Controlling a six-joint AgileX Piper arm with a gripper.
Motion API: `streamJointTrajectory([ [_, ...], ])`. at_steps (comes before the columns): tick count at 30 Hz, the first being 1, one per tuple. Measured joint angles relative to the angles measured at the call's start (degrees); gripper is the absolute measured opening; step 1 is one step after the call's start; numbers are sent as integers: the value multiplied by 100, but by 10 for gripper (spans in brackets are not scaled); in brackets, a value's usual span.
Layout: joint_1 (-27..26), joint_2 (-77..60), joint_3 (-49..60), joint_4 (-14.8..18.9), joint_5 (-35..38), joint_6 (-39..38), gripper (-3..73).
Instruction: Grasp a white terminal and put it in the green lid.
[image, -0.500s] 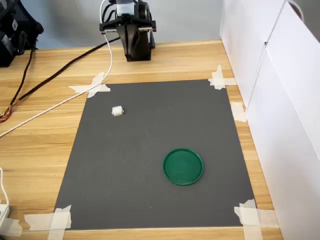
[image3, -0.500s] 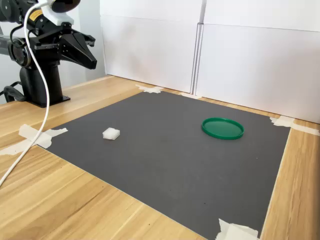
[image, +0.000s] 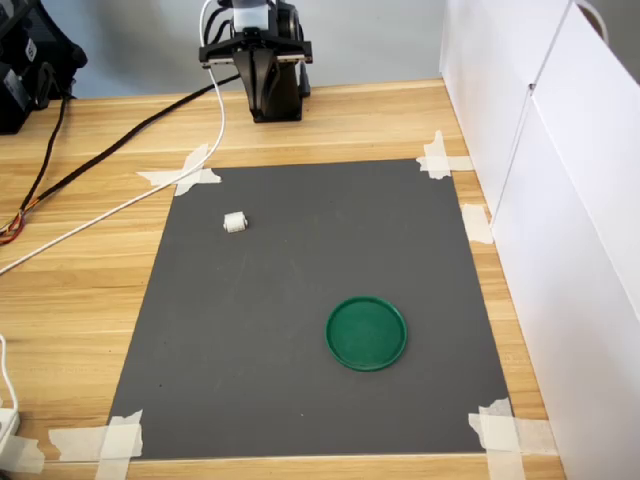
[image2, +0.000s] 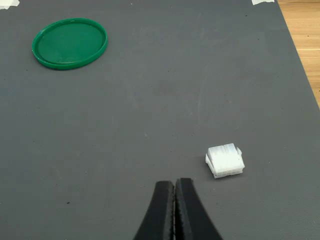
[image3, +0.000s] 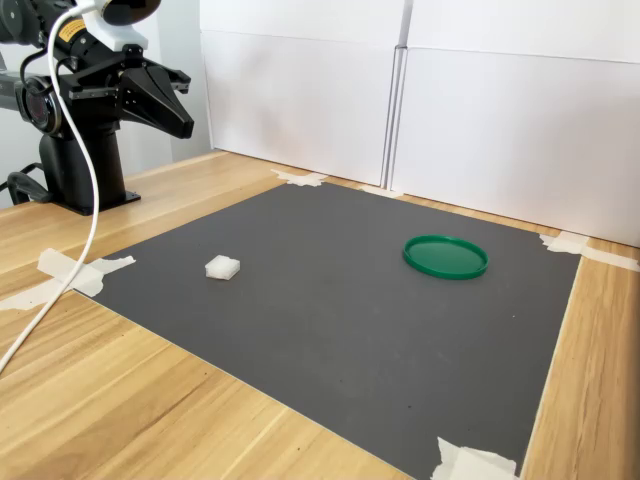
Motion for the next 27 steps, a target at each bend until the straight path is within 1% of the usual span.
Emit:
streamJointTrajectory([
  [6, 0, 0, -384, 0, 217, 0, -21],
  [11, 0, 515, -831, -289, 585, 0, -21],
  [17, 0, 1813, -1616, -775, 628, 0, -21],
  [19, 0, 2331, -1944, -835, 622, -44, -21],
  [22, 0, 3148, -2395, -876, 622, -325, -21],
  [25, 0, 3899, -2826, -880, 662, -801, -21],
  [27, 0, 4397, -3109, -880, 820, -1173, -21],
])
